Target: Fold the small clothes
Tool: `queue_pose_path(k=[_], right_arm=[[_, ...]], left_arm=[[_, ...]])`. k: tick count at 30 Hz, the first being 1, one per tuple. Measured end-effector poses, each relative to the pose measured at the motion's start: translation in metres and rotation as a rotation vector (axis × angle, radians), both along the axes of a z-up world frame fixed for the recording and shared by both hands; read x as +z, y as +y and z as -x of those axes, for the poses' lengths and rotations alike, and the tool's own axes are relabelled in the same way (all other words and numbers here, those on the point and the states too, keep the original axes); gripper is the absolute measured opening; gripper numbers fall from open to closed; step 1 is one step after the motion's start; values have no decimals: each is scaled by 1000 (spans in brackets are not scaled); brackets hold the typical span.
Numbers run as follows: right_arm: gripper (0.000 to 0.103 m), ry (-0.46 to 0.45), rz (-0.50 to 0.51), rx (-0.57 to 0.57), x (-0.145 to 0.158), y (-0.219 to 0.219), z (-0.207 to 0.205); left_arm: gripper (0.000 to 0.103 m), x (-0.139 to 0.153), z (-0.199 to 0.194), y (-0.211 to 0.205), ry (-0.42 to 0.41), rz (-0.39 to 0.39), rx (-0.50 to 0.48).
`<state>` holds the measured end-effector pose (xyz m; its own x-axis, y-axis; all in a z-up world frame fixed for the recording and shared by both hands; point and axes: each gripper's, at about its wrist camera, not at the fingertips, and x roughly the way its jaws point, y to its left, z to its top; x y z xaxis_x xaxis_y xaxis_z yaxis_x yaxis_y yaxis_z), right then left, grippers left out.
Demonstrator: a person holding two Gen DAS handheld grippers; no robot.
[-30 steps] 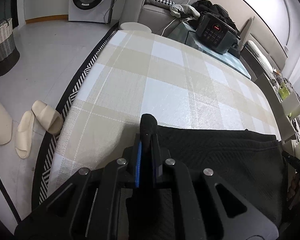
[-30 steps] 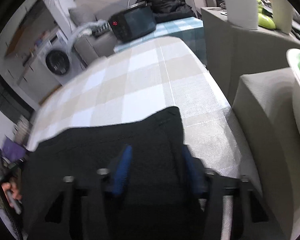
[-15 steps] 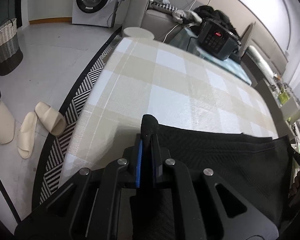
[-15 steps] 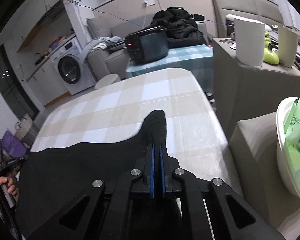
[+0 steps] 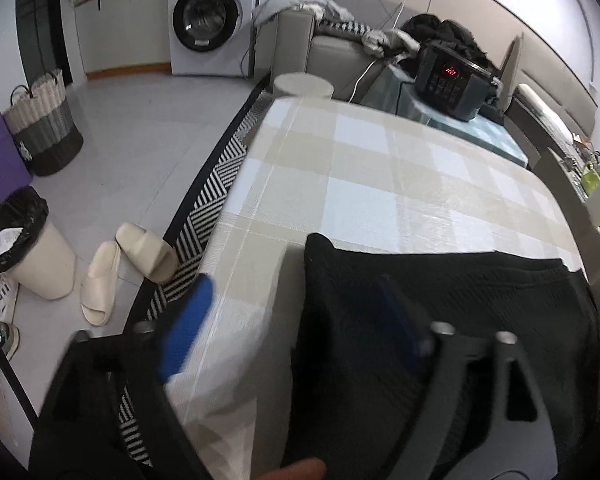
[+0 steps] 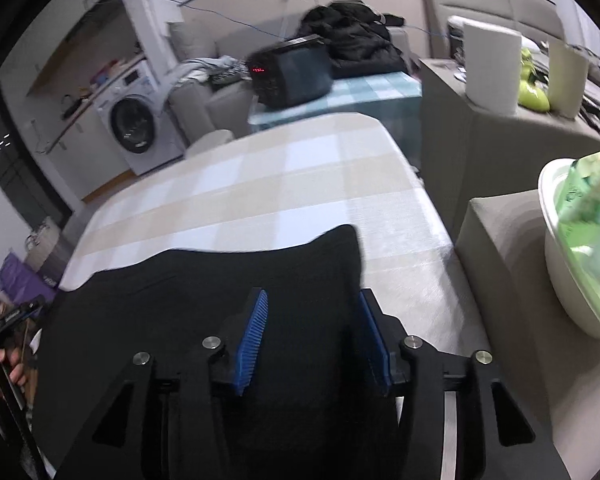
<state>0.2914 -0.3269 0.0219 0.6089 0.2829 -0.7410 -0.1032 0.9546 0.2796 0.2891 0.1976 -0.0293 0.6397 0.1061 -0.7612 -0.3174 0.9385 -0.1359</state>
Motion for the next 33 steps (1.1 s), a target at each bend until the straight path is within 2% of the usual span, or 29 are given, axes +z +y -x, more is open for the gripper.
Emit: queue_pose_path(k=[3,4,5,7,8,16,22,23,26,29,33], right_arm=[[66,-12,24,45,11,15,26],[70,-18,28,59,14,19,33],[72,-29,35,72,17,23,42],[87,-43,53,84,20,32,58],[89,-49,57,85,21,36,65],[92,-37,83,175,10,73,106],[92,3,110,262,-16,102,123],[92,4,139,275,-22,106,127],[92,21,290,268,-38,107,137],[92,29,272,220,-42,92,147],[92,11,277,188,-34,84,160]], left_arm=[[95,13,27,-15,-21,-12,-36],[102,16,34,-20,-27,-18,-40],[102,19,42,-24,-38,-23,-47],[102,25,60,-35,-54,-27,-71],[102,27,67,-38,-61,-23,-74],[102,37,123,-89,-97,13,-179],[102,12,139,-133,-38,-2,-305],[102,7,141,-136,-28,-11,-318],[102,-8,152,-138,21,-54,-310],[102,-19,161,-130,60,-67,-269],[102,-17,176,-130,46,-66,-267]])
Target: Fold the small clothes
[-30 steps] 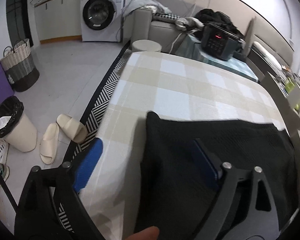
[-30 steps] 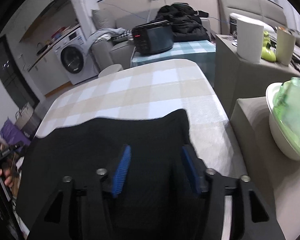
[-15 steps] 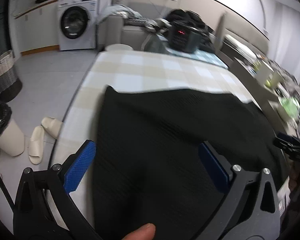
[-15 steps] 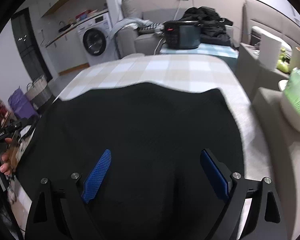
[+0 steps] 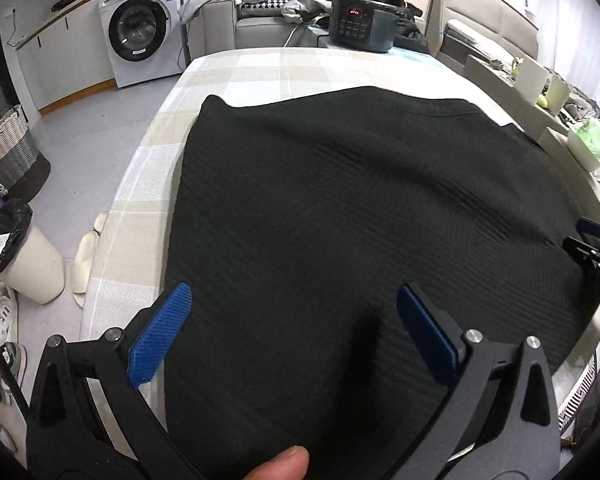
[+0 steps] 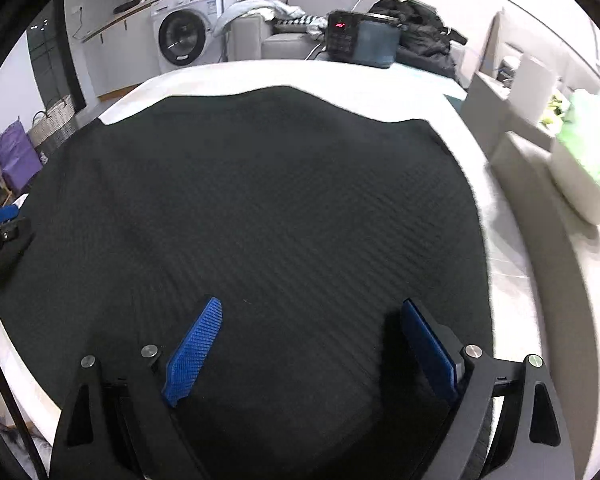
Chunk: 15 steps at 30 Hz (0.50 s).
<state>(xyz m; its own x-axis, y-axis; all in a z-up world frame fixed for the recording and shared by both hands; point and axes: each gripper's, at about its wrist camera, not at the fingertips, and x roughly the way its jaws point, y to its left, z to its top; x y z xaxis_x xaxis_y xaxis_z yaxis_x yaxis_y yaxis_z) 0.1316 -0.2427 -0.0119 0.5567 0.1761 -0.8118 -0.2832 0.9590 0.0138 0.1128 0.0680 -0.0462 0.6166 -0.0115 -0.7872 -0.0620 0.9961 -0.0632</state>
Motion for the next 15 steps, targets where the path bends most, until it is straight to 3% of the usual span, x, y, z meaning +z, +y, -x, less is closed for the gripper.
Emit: queue_pose_path(k=[5,8,12,15], right_arm=[[92,9,-70,66,5,22,17],[92,33,-59,115,-3,39,22],[92,20,-19,128,-5,31,31],[92,31,-52,99,-6,12,35]], left_arm=[[102,3,9,-39,-25,36,-120],[102,-11,9,-65,15,18,-193],[102,-20,21,-67,27,-17,-204],[102,-19,35,-52,26,17,-184]])
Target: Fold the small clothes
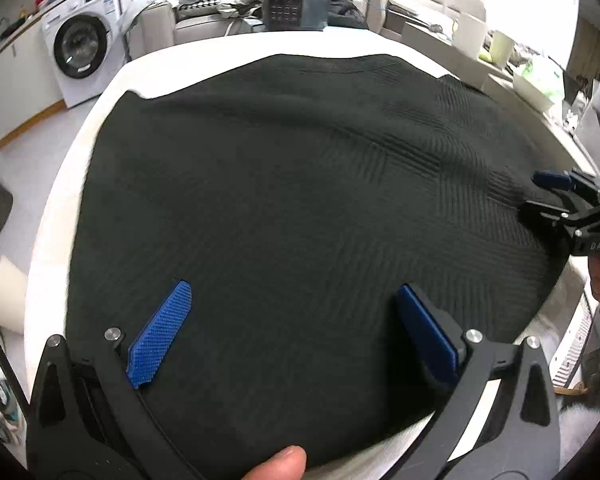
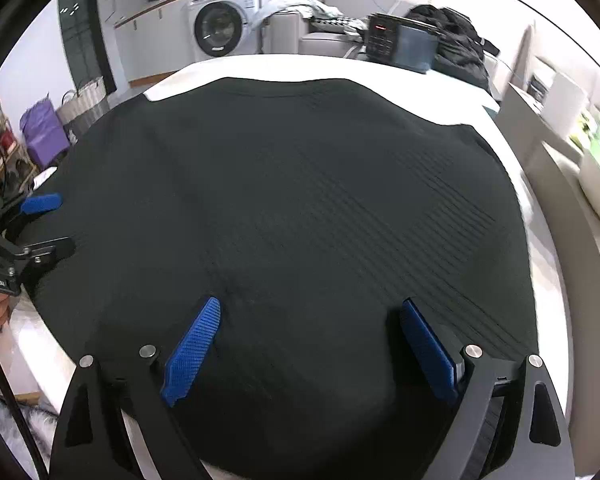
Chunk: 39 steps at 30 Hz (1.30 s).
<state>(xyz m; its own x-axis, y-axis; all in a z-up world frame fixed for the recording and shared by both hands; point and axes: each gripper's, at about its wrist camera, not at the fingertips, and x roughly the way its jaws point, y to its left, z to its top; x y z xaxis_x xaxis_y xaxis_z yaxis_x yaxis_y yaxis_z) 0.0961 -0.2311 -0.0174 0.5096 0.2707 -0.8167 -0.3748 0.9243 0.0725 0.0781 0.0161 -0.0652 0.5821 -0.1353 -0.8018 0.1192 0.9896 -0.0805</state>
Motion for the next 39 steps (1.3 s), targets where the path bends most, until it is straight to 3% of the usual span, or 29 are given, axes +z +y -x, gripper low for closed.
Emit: queue_pose_path(k=[8,13,17,24,29,34,39], right_arm=[[92,-57,4,-55,13,-25,25],[92,-55,-27,20,16,6,35],[92,-72,46,68,6,31,38],[92,-46,53,-20,2,-15,38],[92,-38,119,-80,3,-50,41],[92,-60,30,-106,20,-55,40],[92,-39,-38,-62,17,-19,36]], left_arm=[[102,13,21,17,-24,-10,5],[102,21,14,-17,-34,52,-60],[102,7,4,-33,18,22,-41],[102,0,11,-43,12,-65,-13],[102,-2,8,-46,9,-74,-9],[102,-2,8,-44,11,-74,-6],[102,-3,6,-45,11,-77,0]])
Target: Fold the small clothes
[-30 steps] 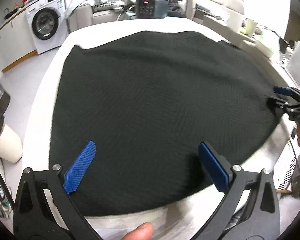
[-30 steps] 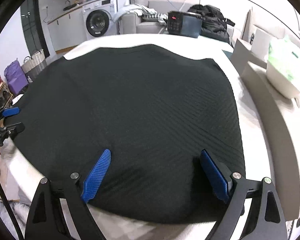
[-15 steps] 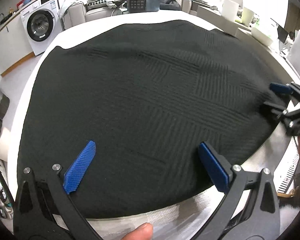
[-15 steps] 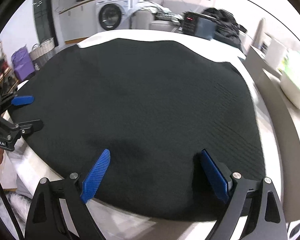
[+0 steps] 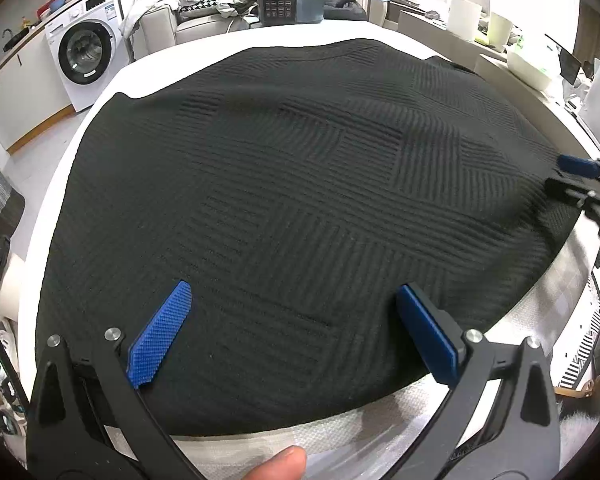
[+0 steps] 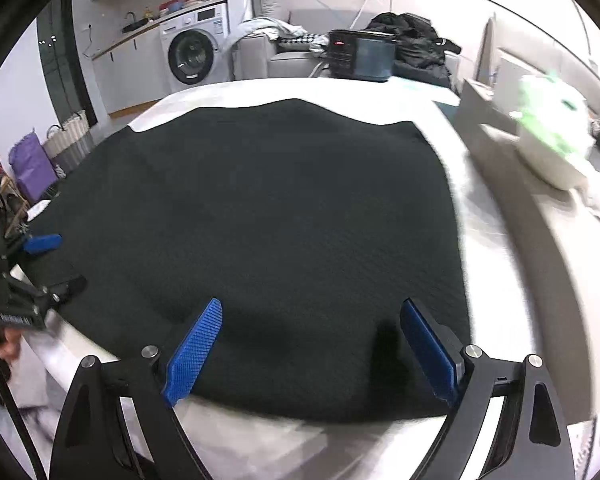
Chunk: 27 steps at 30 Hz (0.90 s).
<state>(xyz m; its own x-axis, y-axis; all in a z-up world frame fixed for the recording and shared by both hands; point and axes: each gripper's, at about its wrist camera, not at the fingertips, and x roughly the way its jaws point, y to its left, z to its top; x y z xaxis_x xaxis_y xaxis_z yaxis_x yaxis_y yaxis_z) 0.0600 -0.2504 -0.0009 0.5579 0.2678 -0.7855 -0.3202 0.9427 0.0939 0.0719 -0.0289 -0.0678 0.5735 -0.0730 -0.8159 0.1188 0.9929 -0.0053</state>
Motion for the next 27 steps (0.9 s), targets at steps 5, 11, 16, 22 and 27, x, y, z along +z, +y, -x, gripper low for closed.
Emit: queue_pose_path(k=[5,11,16,22,27], right_arm=[[92,-25,109,104,-17,44,5],[92,-29,135,71,-15,7,6],[92,8,136,-68,-13,-49,4],[92,-27,18,-103,12,-49,-2],[92,-24,16,-1,10,12,-31]], left_arm=[[102,-1,0,4,-5,4,-22],[102,-1,12,29,-20,18,-37],[102,6,21,64,-26,65,3],[102,33,5,70,-90,151,29],[102,25,-42,58,-46,130,22]])
